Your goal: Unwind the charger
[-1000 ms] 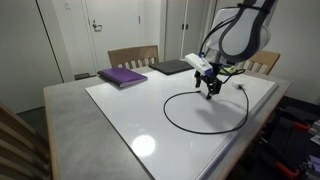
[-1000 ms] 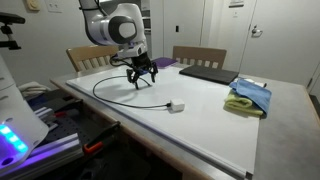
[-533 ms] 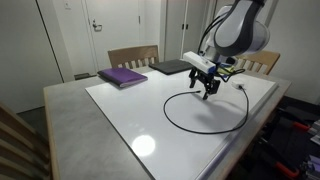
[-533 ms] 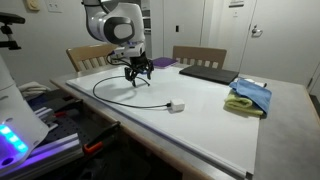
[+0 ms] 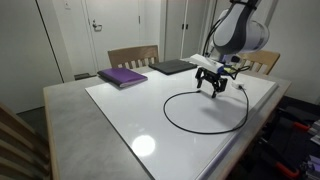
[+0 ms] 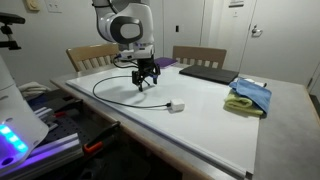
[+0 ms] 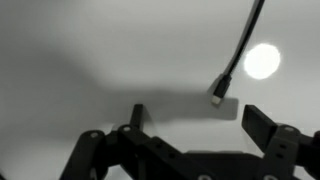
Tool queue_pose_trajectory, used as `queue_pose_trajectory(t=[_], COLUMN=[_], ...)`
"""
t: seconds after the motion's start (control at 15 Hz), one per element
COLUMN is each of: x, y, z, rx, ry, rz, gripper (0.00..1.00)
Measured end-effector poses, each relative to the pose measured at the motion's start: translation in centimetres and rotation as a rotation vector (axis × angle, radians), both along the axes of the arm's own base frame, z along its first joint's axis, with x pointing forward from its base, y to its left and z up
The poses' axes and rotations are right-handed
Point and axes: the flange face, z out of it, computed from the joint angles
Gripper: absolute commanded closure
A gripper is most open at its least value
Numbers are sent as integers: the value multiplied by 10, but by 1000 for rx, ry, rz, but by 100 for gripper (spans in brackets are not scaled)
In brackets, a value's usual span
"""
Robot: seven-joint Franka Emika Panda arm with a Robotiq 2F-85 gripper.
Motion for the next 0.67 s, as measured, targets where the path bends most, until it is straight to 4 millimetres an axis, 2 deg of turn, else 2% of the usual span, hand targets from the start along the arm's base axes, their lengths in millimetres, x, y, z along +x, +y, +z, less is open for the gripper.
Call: queue_pose_trajectory(t=[0.67], x=[17], y=[16], z=[-4], rx=[16], ry=[26], rz=[19], gripper=[0])
